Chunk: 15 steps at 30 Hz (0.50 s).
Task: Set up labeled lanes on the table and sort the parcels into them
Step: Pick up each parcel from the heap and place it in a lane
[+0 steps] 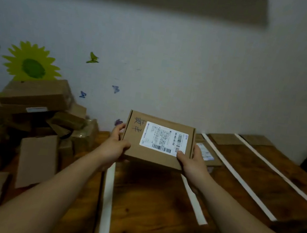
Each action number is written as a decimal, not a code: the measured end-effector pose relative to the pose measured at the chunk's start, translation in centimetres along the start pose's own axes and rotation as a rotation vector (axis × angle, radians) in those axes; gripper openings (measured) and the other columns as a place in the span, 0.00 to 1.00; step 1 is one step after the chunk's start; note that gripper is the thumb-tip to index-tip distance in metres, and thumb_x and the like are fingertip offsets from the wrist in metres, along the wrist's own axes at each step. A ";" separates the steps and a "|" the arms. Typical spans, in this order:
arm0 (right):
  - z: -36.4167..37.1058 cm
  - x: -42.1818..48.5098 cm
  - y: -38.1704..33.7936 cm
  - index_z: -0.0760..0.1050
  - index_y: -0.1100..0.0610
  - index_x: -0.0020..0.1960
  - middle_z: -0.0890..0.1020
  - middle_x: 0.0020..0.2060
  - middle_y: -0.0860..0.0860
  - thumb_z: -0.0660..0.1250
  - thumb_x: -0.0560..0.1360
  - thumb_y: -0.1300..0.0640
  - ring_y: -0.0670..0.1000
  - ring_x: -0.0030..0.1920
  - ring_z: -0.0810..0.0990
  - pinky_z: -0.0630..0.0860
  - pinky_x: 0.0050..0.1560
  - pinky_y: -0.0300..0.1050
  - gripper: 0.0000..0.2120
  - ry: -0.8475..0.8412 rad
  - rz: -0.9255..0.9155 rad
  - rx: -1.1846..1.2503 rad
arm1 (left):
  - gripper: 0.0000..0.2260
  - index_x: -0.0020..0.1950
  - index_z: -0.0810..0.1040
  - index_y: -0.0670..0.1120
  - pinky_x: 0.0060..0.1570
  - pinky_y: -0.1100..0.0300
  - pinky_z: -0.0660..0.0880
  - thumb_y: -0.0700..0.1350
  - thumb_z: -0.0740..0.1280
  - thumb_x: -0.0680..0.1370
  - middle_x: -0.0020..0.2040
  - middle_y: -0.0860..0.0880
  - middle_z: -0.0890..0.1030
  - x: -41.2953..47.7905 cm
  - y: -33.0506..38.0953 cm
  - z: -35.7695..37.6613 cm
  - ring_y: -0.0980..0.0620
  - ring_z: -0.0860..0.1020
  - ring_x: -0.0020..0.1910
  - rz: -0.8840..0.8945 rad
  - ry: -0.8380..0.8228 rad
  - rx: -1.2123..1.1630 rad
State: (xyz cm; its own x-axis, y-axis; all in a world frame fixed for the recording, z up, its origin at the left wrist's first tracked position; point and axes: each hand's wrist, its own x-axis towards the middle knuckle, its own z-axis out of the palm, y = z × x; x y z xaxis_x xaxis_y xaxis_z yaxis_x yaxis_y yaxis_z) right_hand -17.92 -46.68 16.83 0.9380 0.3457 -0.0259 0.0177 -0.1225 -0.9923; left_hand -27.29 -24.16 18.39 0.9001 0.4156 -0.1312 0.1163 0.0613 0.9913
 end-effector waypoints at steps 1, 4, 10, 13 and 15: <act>-2.3 0.1 0.2 0.62 0.45 0.70 0.76 0.62 0.48 0.65 0.77 0.57 0.51 0.60 0.75 0.74 0.61 0.53 0.24 0.013 -0.012 0.001 | 0.30 0.65 0.60 0.66 0.34 0.51 0.79 0.34 0.62 0.76 0.56 0.52 0.74 0.3 -0.1 2.2 0.44 0.81 0.46 -0.002 -0.013 -0.017; -8.2 0.4 0.6 0.58 0.46 0.73 0.74 0.53 0.40 0.66 0.77 0.57 0.42 0.52 0.74 0.72 0.50 0.38 0.28 0.069 -0.055 -0.022 | 0.30 0.65 0.60 0.64 0.35 0.48 0.80 0.33 0.61 0.75 0.57 0.50 0.73 1.2 -0.3 8.4 0.42 0.80 0.49 0.007 -0.026 -0.041; -19.0 0.4 3.4 0.56 0.48 0.74 0.72 0.58 0.44 0.66 0.77 0.55 0.44 0.55 0.71 0.68 0.53 0.41 0.30 0.230 -0.036 -0.028 | 0.29 0.62 0.63 0.64 0.32 0.53 0.78 0.30 0.59 0.75 0.55 0.47 0.74 3.1 -0.9 21.0 0.43 0.79 0.47 -0.038 -0.106 -0.101; -23.3 1.5 4.3 0.54 0.48 0.75 0.73 0.64 0.50 0.66 0.77 0.53 0.46 0.52 0.74 0.73 0.48 0.41 0.32 0.306 0.036 0.040 | 0.29 0.62 0.62 0.64 0.34 0.52 0.79 0.31 0.58 0.74 0.54 0.47 0.75 4.6 -1.4 25.4 0.43 0.80 0.46 -0.081 -0.168 -0.093; -25.4 2.4 5.1 0.52 0.44 0.75 0.74 0.64 0.53 0.66 0.77 0.55 0.48 0.49 0.78 0.76 0.40 0.42 0.32 0.334 0.081 0.104 | 0.29 0.62 0.63 0.64 0.37 0.49 0.80 0.32 0.58 0.74 0.56 0.47 0.74 5.9 -2.1 27.3 0.41 0.79 0.48 -0.121 -0.206 -0.051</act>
State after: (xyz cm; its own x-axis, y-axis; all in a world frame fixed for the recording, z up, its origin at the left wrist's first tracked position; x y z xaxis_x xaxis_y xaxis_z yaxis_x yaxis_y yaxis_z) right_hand -6.77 -70.06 14.81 0.9966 0.0137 -0.0810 -0.0804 -0.0354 -0.9961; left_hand -10.75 -46.57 15.72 0.9482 0.2084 -0.2399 0.2121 0.1472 0.9661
